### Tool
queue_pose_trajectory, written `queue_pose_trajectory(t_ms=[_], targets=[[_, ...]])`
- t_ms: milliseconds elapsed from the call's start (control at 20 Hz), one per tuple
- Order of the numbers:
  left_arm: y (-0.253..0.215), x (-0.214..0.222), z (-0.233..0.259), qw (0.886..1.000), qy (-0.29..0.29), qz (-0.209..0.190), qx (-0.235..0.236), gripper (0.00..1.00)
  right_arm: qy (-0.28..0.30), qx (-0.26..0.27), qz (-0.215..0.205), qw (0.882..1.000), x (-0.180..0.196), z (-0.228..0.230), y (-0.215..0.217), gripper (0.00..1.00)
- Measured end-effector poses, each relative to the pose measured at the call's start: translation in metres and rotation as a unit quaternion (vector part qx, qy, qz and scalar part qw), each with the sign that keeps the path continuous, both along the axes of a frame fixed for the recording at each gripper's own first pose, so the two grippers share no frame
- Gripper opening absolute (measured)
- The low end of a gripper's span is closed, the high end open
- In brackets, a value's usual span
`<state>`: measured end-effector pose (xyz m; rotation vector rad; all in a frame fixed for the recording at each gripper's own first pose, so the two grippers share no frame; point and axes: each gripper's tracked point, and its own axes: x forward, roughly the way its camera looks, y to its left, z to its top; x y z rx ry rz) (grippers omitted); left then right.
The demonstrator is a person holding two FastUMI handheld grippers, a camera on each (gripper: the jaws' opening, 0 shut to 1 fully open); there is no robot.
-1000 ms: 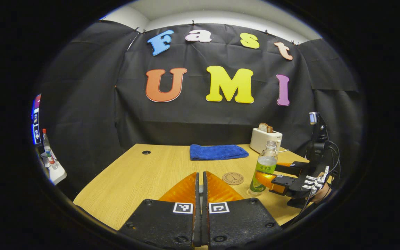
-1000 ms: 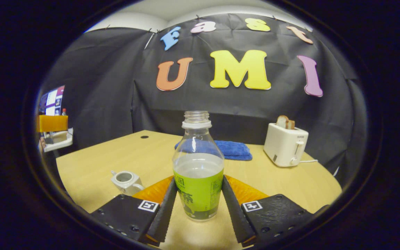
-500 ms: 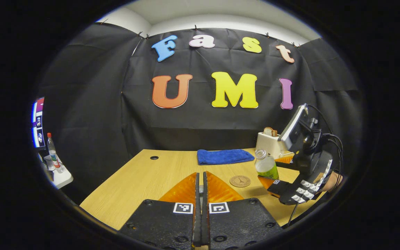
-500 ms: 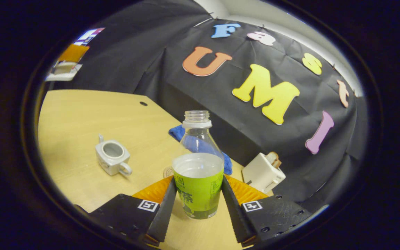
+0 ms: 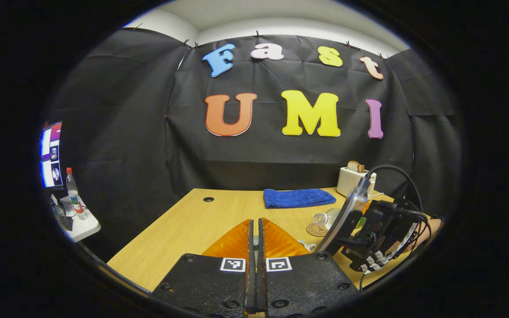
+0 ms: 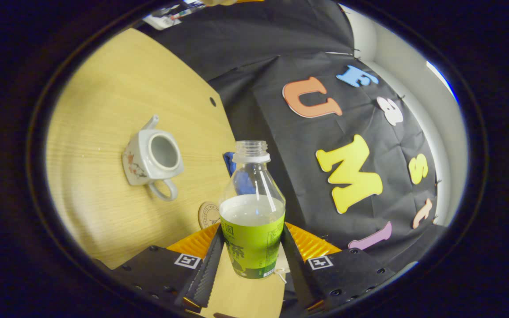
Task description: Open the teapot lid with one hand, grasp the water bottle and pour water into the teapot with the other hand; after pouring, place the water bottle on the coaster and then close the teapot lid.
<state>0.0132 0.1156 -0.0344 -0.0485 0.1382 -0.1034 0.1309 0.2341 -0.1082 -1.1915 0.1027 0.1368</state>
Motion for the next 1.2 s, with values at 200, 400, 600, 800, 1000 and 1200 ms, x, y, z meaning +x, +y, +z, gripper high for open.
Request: queue_pose_trajectory(t_ms=[200,400,600,800,1000,1200], targets=[[0.007,0.002,-0.001,1.0,0.001,0.003,-0.006,0.03,-0.05,-0.09,-0.007,0.995,0.009,0.004,-0.005,0.74],[0.005,0.0,0.001,1.0,0.0,-0.002,-0.009,0.03,-0.126,-0.19,-0.004,0.974,0.011,0.023,-0.001,0.73],[0.003,0.0,0.0,1.0,0.0,-0.008,-0.008,0.03,-0.161,-0.244,0.011,0.956,0.009,0.03,0.007,0.74],[0.003,0.0,0.0,1.0,0.001,-0.011,-0.009,0.02,-0.212,-0.291,0.025,0.933,0.007,0.051,0.023,0.74],[0.002,0.0,-0.001,1.0,0.005,-0.013,-0.009,0.03,-0.252,-0.327,0.035,0.91,0.001,0.062,0.033,0.72],[0.002,0.001,-0.002,1.0,0.006,-0.015,-0.008,0.03,-0.27,-0.344,0.036,0.899,-0.002,0.07,0.037,0.74]])
